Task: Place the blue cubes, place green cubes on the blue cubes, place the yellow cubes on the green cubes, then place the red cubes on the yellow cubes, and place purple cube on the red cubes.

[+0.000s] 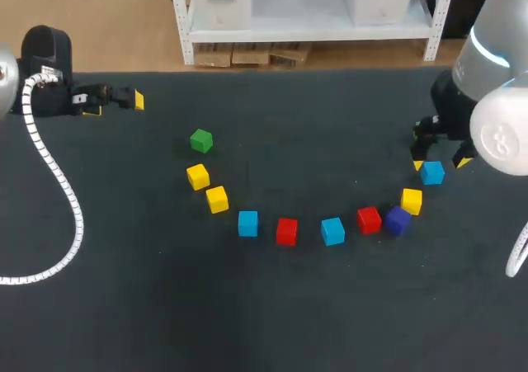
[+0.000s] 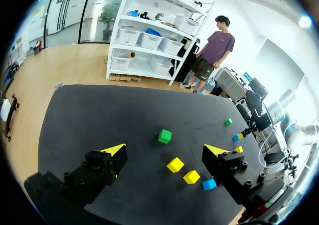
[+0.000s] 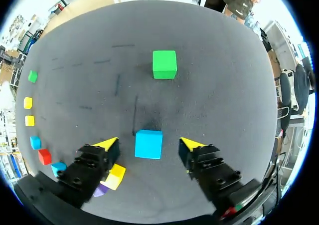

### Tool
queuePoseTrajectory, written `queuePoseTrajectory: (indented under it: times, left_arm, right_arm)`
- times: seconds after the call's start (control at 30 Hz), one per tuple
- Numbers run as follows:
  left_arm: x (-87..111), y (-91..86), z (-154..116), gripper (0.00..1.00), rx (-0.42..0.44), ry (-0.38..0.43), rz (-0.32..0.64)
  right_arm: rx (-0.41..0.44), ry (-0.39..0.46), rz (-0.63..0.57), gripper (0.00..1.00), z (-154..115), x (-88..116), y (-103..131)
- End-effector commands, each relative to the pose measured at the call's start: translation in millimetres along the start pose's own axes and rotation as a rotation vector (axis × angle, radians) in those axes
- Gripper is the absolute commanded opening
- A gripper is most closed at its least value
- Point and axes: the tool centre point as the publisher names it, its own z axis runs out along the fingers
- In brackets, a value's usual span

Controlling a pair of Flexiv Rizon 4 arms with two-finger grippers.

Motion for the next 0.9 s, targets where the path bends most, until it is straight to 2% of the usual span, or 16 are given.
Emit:
queuePoseTrajectory:
  times: [0.03, 0.07, 0.13, 0.17, 0.3, 0.37, 0.57, 0.67, 0.73, 0.9]
  left_arm:
    - [1.6, 3.6, -1, 1.0, 0.016, -0.007, 0.003]
    - [1.6, 3.6, -1, 1.0, 0.016, -0.007, 0.003]
    - [1.6, 3.6, -1, 1.0, 0.016, -0.007, 0.003]
    - [1.6, 3.6, -1, 1.0, 0.016, -0.007, 0.003]
    - [1.6, 3.6, -1, 1.0, 0.016, -0.007, 0.003]
    - [1.6, 3.6, -1, 1.0, 0.016, -0.007, 0.003]
    - [1.6, 3.6, -1, 1.0, 0.016, -0.007, 0.003]
    - [1.6, 3.6, -1, 1.0, 0.016, -0.007, 0.003]
    - [1.6, 3.6, -1, 1.0, 0.016, -0.007, 0.003]
    - [1.6, 3.6, -1, 1.0, 0.016, -0.007, 0.003]
  right_arm:
    - [0.014, 0.018, -0.004, 0.47, 5, -7, 2]
    - [0.018, 0.022, -0.008, 0.49, 6, -6, 2]
    - [0.023, 0.028, -0.016, 0.74, 6, -5, 3]
    - [0.025, 0.033, -0.02, 0.74, 7, -4, 3]
    - [0.022, 0.049, -0.021, 0.62, 12, -1, 2]
    - [0.02, 0.055, -0.019, 0.51, 14, -1, 1]
    - [0.02, 0.064, -0.014, 0.27, 16, -1, -1]
    - [0.021, 0.067, -0.017, 0.2, 17, -2, -1]
    - [0.024, 0.067, -0.024, 0.02, 17, -2, -1]
    - [0.005, 0.059, -0.12, 0.0, 5, -2, 6]
